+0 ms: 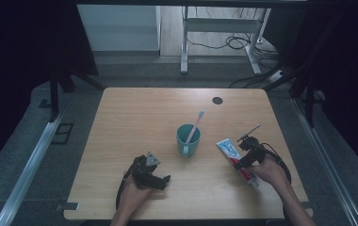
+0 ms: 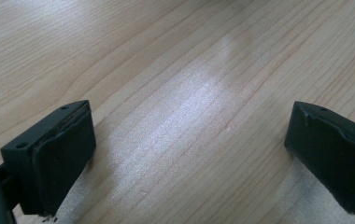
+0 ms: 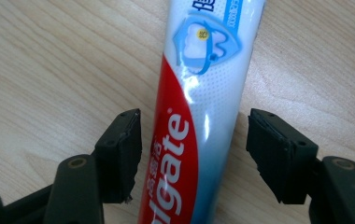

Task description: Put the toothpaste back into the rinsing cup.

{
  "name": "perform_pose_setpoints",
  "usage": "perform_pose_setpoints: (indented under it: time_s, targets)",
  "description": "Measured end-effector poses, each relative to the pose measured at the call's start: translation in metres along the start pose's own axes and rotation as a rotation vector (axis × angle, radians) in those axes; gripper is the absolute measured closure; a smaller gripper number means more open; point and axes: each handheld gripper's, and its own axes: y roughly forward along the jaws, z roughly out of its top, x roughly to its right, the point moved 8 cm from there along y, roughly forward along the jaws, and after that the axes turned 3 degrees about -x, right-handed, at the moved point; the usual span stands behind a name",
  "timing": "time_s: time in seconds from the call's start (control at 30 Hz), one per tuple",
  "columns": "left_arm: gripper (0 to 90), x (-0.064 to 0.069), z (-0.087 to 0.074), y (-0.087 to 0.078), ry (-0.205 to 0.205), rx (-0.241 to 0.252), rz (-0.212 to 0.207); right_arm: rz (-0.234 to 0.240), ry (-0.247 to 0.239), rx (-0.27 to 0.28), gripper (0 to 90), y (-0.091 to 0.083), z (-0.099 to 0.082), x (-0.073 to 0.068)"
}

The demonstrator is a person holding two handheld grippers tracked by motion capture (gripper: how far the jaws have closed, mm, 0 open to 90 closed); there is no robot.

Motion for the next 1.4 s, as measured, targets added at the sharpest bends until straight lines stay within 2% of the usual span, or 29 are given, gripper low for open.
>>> perform_pose_setpoints:
  time_s: [0.27,0.73,0.9,1.0,1.27,1.4]
  targets:
    - [1.6,0.000,0.000,0.000,-0.003,-0.001,0.000,-0.006,-0.010,-0.070,38.3,0.004,0.007,-0.001]
    - [1.6,0.000,0.000,0.000,-0.002,-0.001,0.000,-0.031,0.040,-0.176,45.8,0.014,0.018,-0.001]
    - [1.6,0.000,0.000,0.000,-0.002,-0.001,0.001,-0.021,0.065,-0.183,51.7,0.013,0.018,0.000]
    - [1.6,0.000,0.000,0.000,-0.002,-0.001,0.001,-0.005,0.074,-0.180,60.3,0.009,0.019,0.002]
    - [1.6,0.000,0.000,0.000,-0.002,-0.001,0.000,-0.003,0.047,-0.157,68.9,0.004,0.019,0.001]
    - [1.6,0.000,0.000,0.000,-0.002,-0.001,0.000,-0.027,0.028,-0.141,70.3,0.003,0.019,0.002]
